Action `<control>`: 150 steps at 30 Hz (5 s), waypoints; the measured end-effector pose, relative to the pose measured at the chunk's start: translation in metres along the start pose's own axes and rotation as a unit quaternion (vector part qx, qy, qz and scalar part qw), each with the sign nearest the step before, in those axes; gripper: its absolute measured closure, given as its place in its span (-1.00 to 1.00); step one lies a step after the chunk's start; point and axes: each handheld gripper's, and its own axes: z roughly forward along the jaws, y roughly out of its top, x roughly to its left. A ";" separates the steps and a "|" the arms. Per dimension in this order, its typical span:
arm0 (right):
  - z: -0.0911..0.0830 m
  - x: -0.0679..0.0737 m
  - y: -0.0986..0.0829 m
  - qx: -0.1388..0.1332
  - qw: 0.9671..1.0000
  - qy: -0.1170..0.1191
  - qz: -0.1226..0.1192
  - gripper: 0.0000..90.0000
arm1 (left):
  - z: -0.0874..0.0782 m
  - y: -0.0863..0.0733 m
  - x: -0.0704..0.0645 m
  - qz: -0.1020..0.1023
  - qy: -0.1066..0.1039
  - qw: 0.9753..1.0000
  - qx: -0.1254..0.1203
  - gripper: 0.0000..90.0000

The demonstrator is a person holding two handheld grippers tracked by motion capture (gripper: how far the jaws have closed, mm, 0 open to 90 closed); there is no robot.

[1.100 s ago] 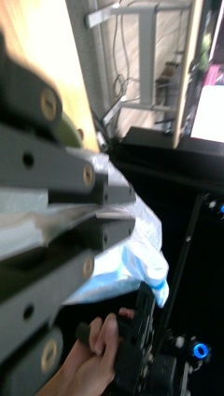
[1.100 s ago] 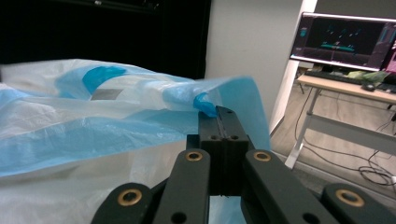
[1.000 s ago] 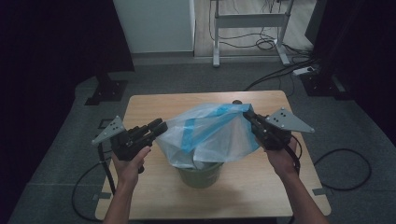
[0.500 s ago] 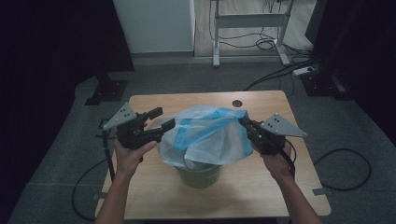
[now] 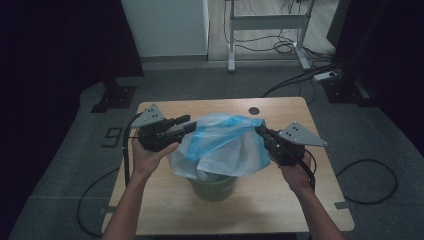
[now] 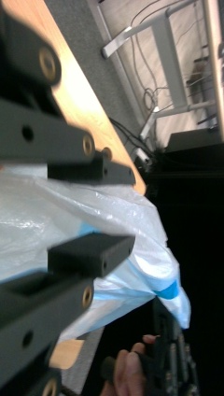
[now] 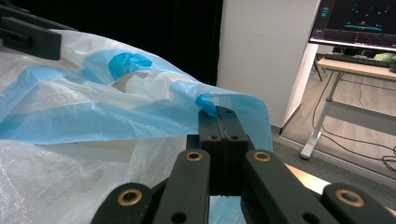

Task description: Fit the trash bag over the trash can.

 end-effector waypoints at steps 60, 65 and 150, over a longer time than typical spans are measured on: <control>-0.065 0.025 -0.126 0.092 0.988 0.083 0.091 0.98 | -0.063 -0.167 -0.009 -0.167 -0.045 0.984 -0.051 0.98; -0.048 0.017 -0.137 0.118 0.985 0.079 0.097 0.98 | -0.051 -0.167 -0.011 -0.165 -0.046 0.985 -0.034 0.97; 0.002 -0.023 -0.051 0.082 0.995 -0.017 0.062 0.98 | -0.048 -0.093 0.028 -0.134 0.038 0.983 -0.123 1.00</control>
